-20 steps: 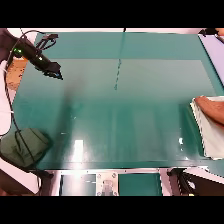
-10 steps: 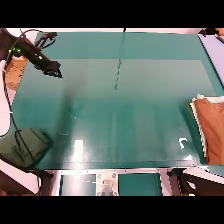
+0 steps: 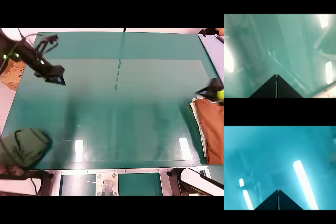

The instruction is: Fold the shirts.

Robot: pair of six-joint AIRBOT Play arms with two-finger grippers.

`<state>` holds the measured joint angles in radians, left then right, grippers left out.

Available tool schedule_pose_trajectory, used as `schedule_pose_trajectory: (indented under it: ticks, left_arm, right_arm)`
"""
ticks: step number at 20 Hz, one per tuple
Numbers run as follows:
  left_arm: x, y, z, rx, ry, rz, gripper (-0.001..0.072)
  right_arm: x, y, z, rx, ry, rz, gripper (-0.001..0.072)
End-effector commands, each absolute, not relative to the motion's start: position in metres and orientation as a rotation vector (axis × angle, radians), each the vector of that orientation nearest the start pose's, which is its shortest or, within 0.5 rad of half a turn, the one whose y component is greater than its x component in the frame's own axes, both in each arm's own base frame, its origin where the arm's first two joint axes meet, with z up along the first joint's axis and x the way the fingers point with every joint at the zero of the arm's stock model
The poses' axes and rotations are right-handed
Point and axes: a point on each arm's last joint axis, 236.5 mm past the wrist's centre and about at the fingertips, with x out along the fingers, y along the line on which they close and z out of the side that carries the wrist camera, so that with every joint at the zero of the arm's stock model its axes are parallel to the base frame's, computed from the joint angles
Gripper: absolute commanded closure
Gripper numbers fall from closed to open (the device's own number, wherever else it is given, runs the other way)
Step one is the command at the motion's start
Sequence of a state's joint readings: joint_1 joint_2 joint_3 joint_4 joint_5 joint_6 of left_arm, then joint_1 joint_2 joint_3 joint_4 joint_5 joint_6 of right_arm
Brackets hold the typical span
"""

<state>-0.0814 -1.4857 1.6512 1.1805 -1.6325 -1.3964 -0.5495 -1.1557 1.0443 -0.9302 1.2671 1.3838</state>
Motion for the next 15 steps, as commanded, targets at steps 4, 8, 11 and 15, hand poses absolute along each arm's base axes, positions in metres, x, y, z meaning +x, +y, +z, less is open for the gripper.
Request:
schedule_pose_trajectory:
  ticks: [4,8,11,15]
  left_arm:
    - [0.269,-0.133,0.048,-0.174,1.480,-0.392,0.0687]
    - [0.231,-0.123,0.029,-0.164,1.543,-0.372,0.0685]
    - [0.233,-0.123,0.029,-0.165,1.534,-0.372,0.0685]
    - [0.240,-0.124,0.030,-0.171,1.505,-0.369,0.0686]
  right_arm:
    - [0.301,0.078,-0.030,0.561,1.264,0.280,0.0696]
    - [0.296,0.103,-0.032,0.505,1.277,0.344,0.0696]
    - [0.295,0.105,-0.032,0.501,1.279,0.348,0.0696]
    - [0.295,0.105,-0.032,0.501,1.279,0.348,0.0696]
